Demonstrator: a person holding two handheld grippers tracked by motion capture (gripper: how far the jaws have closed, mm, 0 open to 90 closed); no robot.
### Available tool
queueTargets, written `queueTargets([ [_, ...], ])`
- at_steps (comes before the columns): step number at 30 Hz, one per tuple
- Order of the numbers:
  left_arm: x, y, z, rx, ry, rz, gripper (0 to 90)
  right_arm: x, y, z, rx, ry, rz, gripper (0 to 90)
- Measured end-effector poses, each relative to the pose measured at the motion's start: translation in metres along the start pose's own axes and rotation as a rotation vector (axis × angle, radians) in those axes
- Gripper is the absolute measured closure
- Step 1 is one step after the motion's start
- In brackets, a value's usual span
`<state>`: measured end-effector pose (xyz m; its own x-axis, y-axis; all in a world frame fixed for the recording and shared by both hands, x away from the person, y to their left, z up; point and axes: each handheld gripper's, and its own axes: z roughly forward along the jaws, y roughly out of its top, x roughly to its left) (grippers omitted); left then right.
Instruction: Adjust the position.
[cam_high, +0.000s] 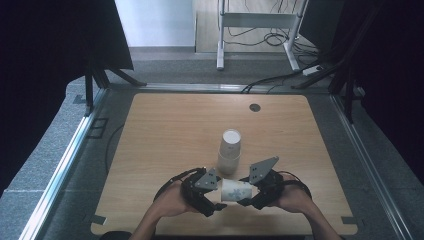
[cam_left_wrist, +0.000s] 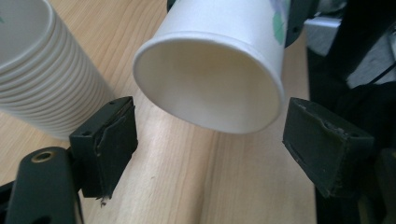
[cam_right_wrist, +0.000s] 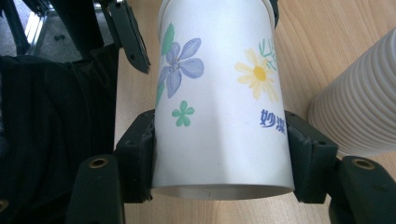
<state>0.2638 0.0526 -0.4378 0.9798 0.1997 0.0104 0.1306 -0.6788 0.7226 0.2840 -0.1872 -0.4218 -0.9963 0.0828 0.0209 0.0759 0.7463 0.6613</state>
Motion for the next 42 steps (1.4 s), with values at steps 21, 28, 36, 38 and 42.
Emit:
queueTargets([
  [21, 0.007, -0.009, 0.003, -0.149, -0.116, -0.049, 20.4, -0.006, -0.015, 0.004, -0.106, 0.080, -0.063, 36.5],
  [28, 0.007, -0.011, 0.004, -0.179, -0.130, -0.052, 26.4, -0.005, -0.015, 0.004, -0.126, 0.097, -0.073, 36.5],
  [36, 0.007, -0.011, 0.003, -0.188, -0.118, -0.050, 31.9, -0.007, -0.016, 0.004, -0.130, 0.099, -0.065, 36.9],
  [38, 0.007, -0.011, 0.003, -0.184, -0.116, -0.050, 33.1, -0.006, -0.016, 0.004, -0.121, 0.099, -0.061, 36.9],
  [42, 0.008, -0.010, 0.002, -0.178, -0.116, -0.051, 34.7, -0.007, -0.015, 0.006, -0.110, 0.101, -0.054, 36.6],
])
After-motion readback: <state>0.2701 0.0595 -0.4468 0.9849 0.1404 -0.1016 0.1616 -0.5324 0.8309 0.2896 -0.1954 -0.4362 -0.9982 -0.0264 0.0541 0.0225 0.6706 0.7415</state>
